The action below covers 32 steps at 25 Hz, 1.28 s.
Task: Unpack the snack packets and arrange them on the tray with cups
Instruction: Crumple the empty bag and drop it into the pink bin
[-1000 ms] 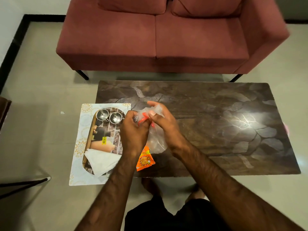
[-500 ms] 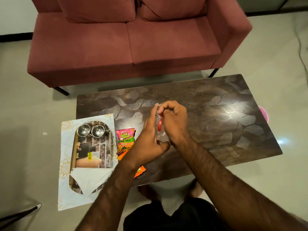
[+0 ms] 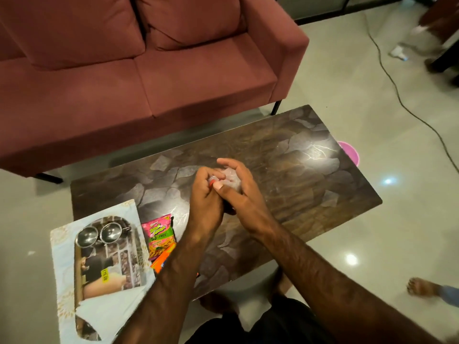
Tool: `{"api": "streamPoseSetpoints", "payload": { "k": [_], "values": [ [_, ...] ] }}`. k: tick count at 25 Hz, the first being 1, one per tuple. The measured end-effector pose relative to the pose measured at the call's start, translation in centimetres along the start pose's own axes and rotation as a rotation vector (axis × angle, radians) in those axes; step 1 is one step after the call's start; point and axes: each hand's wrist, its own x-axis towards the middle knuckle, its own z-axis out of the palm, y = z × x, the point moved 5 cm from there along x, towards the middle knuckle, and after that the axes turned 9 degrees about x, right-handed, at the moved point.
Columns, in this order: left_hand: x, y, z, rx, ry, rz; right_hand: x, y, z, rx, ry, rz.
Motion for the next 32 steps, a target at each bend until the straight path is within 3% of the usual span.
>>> {"api": "streamPoseSetpoints", "payload": {
  "k": [4,7,9,13,18,23,28,32],
  "values": [
    [0.5,0.5,4.5,0.133,-0.298,-0.033,0.5,0.3,-3.2,0.007,0.05,-0.006],
    [1.3,0.2,8.0,-0.261,-0.434,-0.303,1.3,-0.1,-6.7,-0.218,0.142,-0.106],
    [2.1,0.3,10.6,-0.52,-0.389,-0.444,1.6,-0.2,-9.3,-0.397,0.146,-0.145],
    [4.7,-0.3,17.2,-0.308,-0.236,-0.508,2.5,0.3,-14.7,-0.648,0.079,-0.111],
    [8.1,-1.0,29.0,-0.139,-0.094,-0.545,5.8,0.1,-26.7,-0.652,0.084,-0.084],
    [9.9,-0.3,44.3,-0.098,-0.259,-0.617,9.7,0.1,-40.3,-0.808,0.132,-0.037],
    [12.5,-2.0,58.1,0.023,-0.461,-0.676,13.3,2.5,-53.9,-0.818,0.339,0.068],
    [16.8,-5.1,66.5,0.402,-0.626,-0.405,16.7,6.2,-62.6,-0.769,0.463,0.15]
  ]
}}
